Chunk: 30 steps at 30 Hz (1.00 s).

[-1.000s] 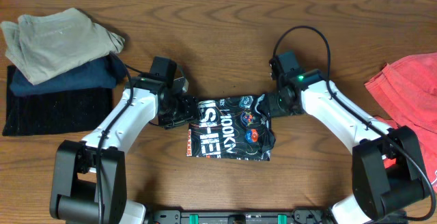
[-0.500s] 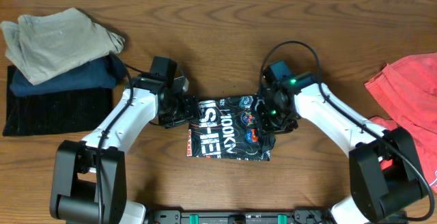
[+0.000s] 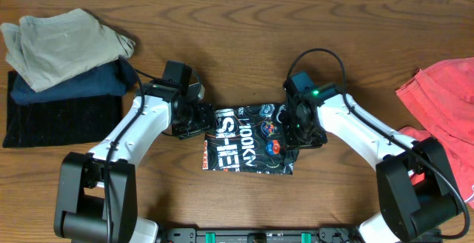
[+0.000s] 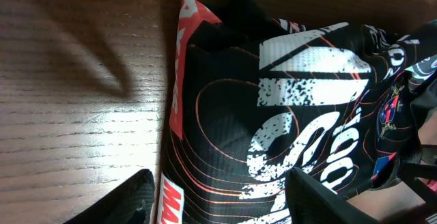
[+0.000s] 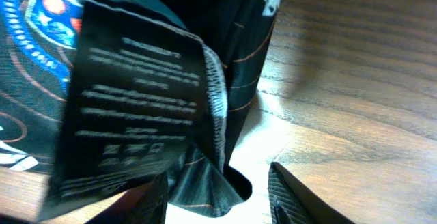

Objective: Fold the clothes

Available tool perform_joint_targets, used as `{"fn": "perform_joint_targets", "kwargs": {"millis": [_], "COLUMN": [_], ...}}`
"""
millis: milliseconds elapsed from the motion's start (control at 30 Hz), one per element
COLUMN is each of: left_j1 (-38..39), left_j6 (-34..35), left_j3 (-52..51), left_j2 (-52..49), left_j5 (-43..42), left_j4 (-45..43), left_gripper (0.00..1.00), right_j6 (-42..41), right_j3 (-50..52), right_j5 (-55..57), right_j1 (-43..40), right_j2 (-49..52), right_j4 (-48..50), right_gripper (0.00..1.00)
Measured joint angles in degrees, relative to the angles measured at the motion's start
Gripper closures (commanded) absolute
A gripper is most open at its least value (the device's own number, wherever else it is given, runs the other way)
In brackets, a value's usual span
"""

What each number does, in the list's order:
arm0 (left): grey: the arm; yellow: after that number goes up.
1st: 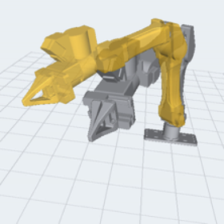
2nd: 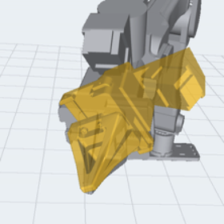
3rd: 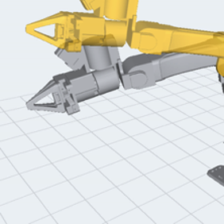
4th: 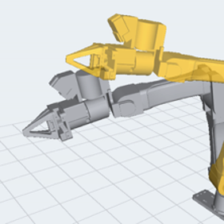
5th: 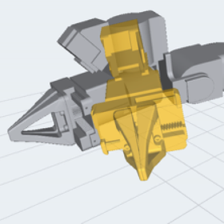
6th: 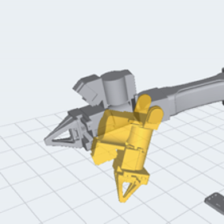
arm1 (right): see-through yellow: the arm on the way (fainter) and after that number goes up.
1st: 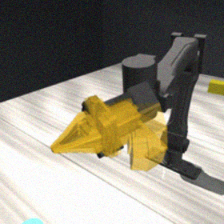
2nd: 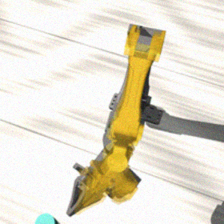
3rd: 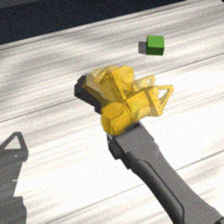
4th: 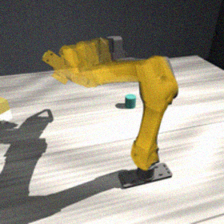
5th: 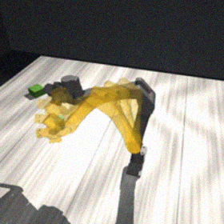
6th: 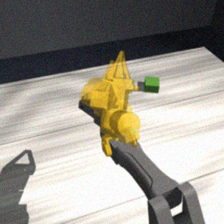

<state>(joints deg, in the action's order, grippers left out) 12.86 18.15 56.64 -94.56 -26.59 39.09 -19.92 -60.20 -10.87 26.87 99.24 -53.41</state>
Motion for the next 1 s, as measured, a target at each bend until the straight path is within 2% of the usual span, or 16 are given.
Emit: {"fn": "perform_joint_targets", "kwargs": {"millis": [100, 133, 200, 233, 300, 500, 733, 767, 867, 1000], "left_j1": [0.00, 0.00, 0.00, 0.00, 0.00, 0.00, 0.00, 0.00, 0.00, 0.00], "left_j6": [0.00, 0.00, 0.02, 0.02, 0.00, 0.02, 0.00, 0.00, 0.00, 0.02], "left_j3": [0.00, 0.00, 0.00, 0.00, 0.00, 0.00, 0.00, 0.00, 0.00, 0.00], "left_j2": [0.00, 0.00, 0.00, 0.00, 0.00, 0.00, 0.00, 0.00, 0.00, 0.00], "left_j5": [0.00, 0.00, 0.00, 0.00, 0.00, 0.00, 0.00, 0.00, 0.00, 0.00], "left_j4": [0.00, -0.02, -0.02, -0.02, -0.02, -0.02, -0.04, -0.04, -0.04, -0.07], "left_gripper": [0.37, 0.37, 0.37, 0.37, 0.37, 0.37, 0.36, 0.31, 0.29, 0.26], "right_j6": [-0.42, -0.46, -0.39, -0.50, -0.79, -0.46, 0.85, 0.90, 0.85, 0.61], "right_j3": [1.75, 2.34, 3.41, 3.98, 4.52, 4.57, 4.59, 4.70, 5.38, 6.08], "right_j5": [-0.90, -1.46, -2.84, -3.74, -5.46, -10.71, -11.37, -10.43, -7.56, -4.31], "right_j1": [1.29, 1.81, 2.58, 2.84, 3.06, 3.04, 2.93, 2.93, 2.93, 2.93], "right_j2": [0.00, 0.00, 0.00, 0.00, 0.00, -1.01, -2.99, -2.99, -2.99, -2.99], "right_j4": [1.92, 2.80, 4.57, 5.31, 5.73, 5.33, -4.04, -4.94, -5.49, -3.02], "right_gripper": [0.63, 0.68, 0.94, 0.99, 0.99, 0.99, 0.99, 0.98, 0.74, 0.60]}}
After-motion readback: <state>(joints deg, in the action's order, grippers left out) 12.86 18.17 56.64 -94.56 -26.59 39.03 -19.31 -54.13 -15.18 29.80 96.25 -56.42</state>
